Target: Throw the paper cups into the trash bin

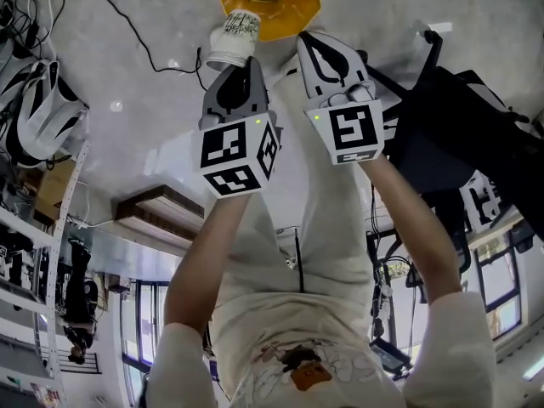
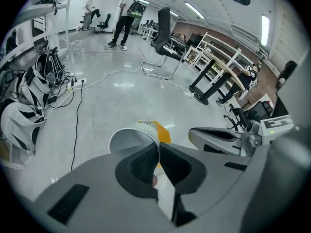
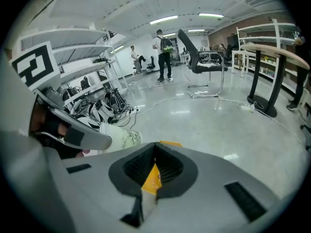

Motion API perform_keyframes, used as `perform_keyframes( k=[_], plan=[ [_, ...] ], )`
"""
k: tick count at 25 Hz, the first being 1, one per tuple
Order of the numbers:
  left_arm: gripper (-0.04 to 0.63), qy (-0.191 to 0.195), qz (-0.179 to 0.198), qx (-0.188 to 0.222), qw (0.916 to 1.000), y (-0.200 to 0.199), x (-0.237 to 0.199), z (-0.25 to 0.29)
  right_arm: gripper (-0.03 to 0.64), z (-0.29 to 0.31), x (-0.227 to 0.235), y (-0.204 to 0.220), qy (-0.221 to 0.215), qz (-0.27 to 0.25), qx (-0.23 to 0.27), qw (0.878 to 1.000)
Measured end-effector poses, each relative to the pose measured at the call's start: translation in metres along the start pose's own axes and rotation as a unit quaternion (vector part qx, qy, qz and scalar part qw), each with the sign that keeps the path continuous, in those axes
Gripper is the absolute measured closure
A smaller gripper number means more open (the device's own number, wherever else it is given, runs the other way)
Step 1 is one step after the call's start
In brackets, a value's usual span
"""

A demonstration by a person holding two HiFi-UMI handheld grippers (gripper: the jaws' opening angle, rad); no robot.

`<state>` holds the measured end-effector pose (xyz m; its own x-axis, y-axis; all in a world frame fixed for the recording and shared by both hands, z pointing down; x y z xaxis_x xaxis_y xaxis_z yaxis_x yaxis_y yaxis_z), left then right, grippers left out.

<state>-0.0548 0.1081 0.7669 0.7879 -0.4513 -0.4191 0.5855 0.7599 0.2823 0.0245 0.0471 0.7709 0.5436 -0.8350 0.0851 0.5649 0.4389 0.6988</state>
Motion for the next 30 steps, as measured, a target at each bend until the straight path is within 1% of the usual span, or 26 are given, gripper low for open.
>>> perform_keyframes(
  k=[4,9,14,21,25,29,30],
  plan=[
    [0.574,-0.010,-0.014,-0.007,0.9998,0.011,-0.015,0.026,0.609,0.026,0.003,0.036,0.010,0.024,-0.029,0.999],
    [0.574,-0.015,-0.031,-0.016,0.9993,0.023,-0.028,0.058,0.609,0.053,0.007,0.063,0.014,0.033,-0.035,0.999],
    [0.574,-0.011,-0.036,-0.019,0.9991,0.025,-0.034,0.087,0.609,0.079,0.010,0.083,0.015,0.035,-0.043,0.998],
    [0.574,-0.019,-0.056,-0.055,0.9967,0.039,-0.046,0.133,0.609,0.111,0.017,0.116,0.009,0.042,-0.068,0.997],
    [0.574,-0.012,-0.091,-0.062,0.9939,0.043,-0.053,0.152,0.609,0.123,0.016,0.129,-0.003,0.054,-0.079,0.995],
    [0.574,-0.006,-0.113,-0.088,0.9896,0.050,-0.057,0.170,0.609,0.129,0.018,0.135,-0.011,0.063,-0.085,0.994],
    [0.541,-0.004,-0.117,-0.092,0.9889,0.049,-0.058,0.171,0.609,0.128,0.018,0.135,-0.012,0.065,-0.086,0.994]
  ],
)
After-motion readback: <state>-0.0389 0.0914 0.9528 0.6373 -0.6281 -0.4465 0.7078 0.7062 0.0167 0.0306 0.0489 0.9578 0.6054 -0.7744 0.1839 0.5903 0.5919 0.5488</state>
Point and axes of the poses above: the fingertips, and each gripper's own axes: z forward along the fingers, x to its right, y out of its underside, the point moved 2 cm from there along -z, backward along the fingers, and after that the axes turned 11 degrees about -z, right-handed, at the moved point
